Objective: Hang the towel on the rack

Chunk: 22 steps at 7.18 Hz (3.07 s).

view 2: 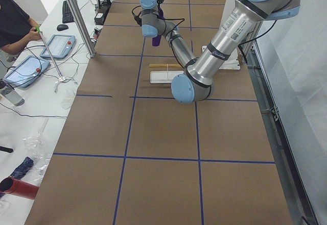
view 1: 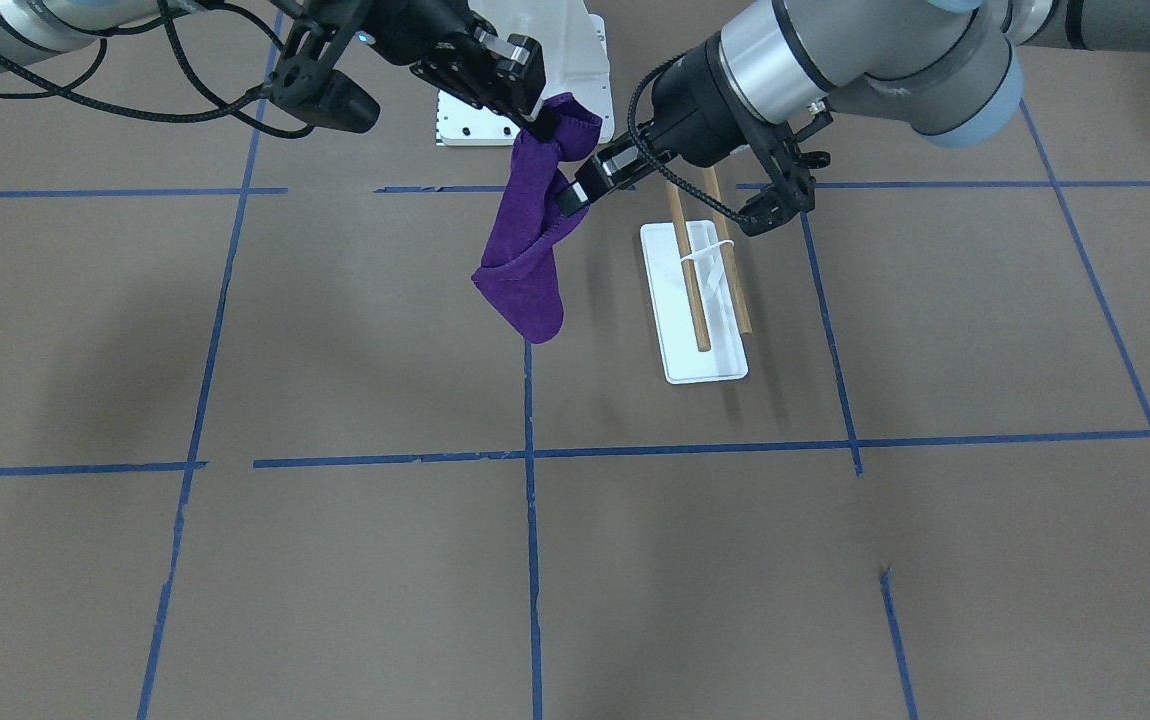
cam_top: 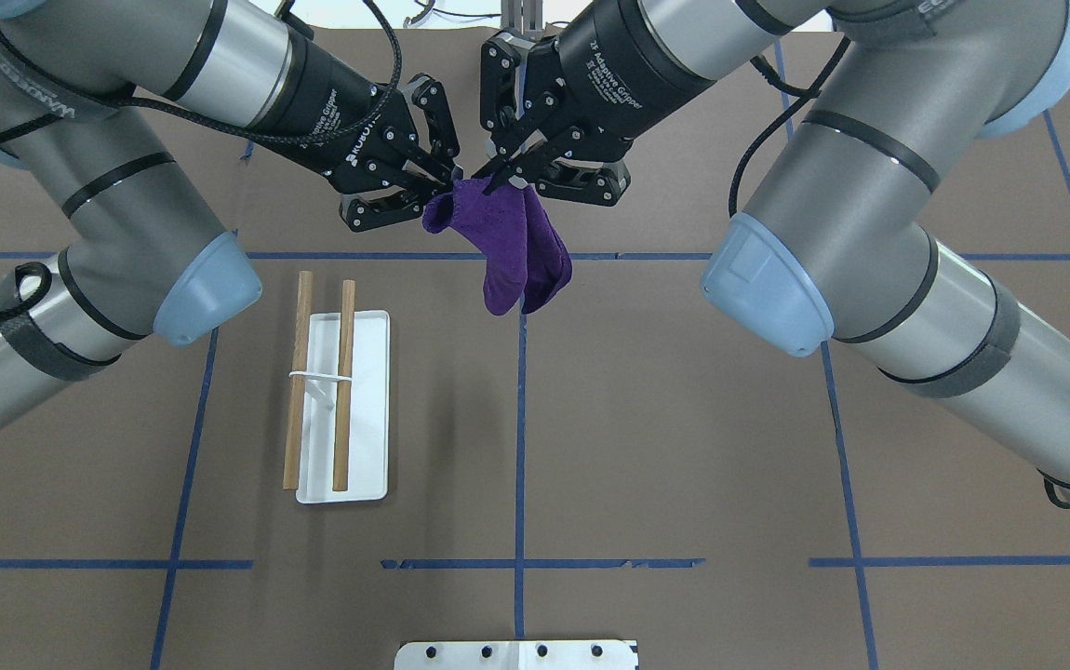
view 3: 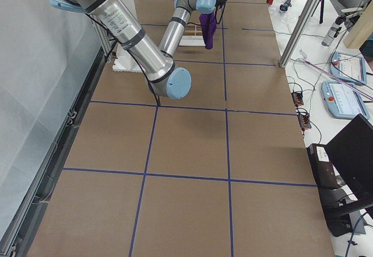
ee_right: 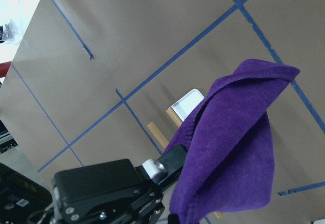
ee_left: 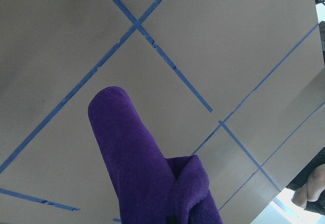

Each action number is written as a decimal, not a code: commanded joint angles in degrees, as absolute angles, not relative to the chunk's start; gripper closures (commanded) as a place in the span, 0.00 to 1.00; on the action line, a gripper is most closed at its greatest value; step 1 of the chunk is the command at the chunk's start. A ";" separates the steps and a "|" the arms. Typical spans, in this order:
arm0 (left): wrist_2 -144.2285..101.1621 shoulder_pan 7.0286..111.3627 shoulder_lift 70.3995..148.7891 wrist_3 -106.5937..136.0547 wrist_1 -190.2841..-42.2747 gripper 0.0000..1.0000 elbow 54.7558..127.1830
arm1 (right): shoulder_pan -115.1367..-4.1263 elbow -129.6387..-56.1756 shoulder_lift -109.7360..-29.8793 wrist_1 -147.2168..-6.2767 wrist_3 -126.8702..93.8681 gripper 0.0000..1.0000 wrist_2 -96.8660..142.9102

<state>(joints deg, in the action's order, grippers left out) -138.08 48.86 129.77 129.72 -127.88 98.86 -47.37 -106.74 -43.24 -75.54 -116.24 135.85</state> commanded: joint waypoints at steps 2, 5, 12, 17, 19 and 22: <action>-138.08 48.87 129.73 129.29 -127.97 1.00 98.79 | -47.63 -112.65 -53.21 -70.24 -114.80 0.00 136.32; -137.90 48.08 126.32 129.11 -132.01 1.00 100.27 | -51.58 -114.52 -60.98 -70.05 -109.71 0.00 136.67; -138.69 55.89 92.76 101.09 -140.60 1.00 109.60 | -54.31 -114.26 -65.82 -70.05 -103.71 0.00 136.49; -141.42 59.24 92.02 100.72 -141.06 0.95 108.20 | -55.02 -113.99 -66.62 -70.14 -101.25 0.00 136.58; -141.07 58.80 92.63 100.72 -141.06 0.00 106.18 | -55.37 -113.99 -67.15 -70.14 -101.16 0.00 136.58; -140.80 59.49 92.55 95.50 -140.98 0.00 104.77 | -57.81 -113.91 -69.85 -70.48 -95.93 0.00 136.67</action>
<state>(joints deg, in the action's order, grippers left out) -140.86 58.98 92.60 99.29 -141.02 105.46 -56.32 -113.97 -68.14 -70.22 -99.45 136.60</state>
